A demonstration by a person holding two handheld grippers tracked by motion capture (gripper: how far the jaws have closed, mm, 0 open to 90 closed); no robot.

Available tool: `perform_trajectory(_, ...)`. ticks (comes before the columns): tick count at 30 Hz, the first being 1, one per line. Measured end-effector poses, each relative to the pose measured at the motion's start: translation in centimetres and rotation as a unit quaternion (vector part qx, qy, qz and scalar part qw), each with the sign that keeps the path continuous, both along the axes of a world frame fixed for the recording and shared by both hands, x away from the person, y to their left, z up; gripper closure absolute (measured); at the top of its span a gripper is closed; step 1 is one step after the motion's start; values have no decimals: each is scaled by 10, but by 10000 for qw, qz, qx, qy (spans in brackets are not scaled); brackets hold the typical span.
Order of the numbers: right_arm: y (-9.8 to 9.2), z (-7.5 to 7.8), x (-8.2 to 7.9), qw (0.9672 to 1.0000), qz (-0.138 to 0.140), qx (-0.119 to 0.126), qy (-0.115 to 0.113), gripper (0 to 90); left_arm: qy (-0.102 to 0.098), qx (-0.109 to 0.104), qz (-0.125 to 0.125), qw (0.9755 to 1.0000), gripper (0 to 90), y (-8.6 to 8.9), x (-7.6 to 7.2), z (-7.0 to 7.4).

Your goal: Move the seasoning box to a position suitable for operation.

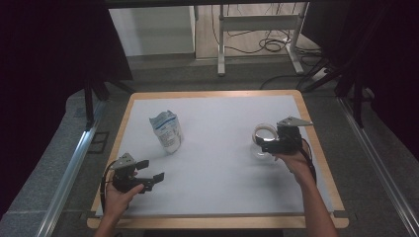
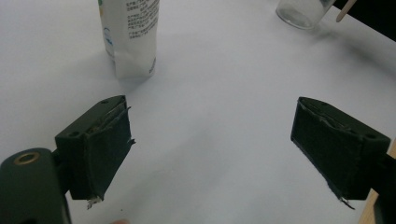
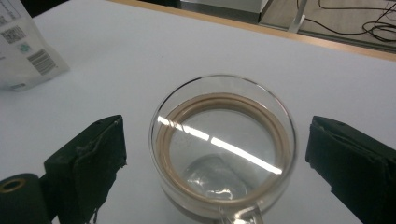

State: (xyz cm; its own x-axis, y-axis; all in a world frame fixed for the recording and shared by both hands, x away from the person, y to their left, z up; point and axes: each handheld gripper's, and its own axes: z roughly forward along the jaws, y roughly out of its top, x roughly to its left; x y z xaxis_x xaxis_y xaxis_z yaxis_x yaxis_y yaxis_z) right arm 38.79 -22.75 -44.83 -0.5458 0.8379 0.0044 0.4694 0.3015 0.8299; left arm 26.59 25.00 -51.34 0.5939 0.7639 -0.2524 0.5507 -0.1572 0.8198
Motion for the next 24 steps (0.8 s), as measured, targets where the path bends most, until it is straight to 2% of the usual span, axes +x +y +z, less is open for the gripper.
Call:
perform_trajectory(4,7,-6,9,9998,-55,-196,66,50,17,15,-1,10000,126,0,1,-1)
perform_trajectory(8,6,-12,16,9996,-93,-190,206,42,4,-9,11,10000,127,1,0,0)
perform_trajectory(11,6,-20,25,9990,-93,-118,410,34,-7,-14,8,10000,126,0,-1,0)
perform_trajectory(19,9,-34,31,9979,-41,-196,620,51,-11,6,-6,10000,127,-1,-2,0)
perform_trajectory(24,9,-35,30,9984,43,-146,552,97,-17,16,-9,10000,126,-1,-2,0)
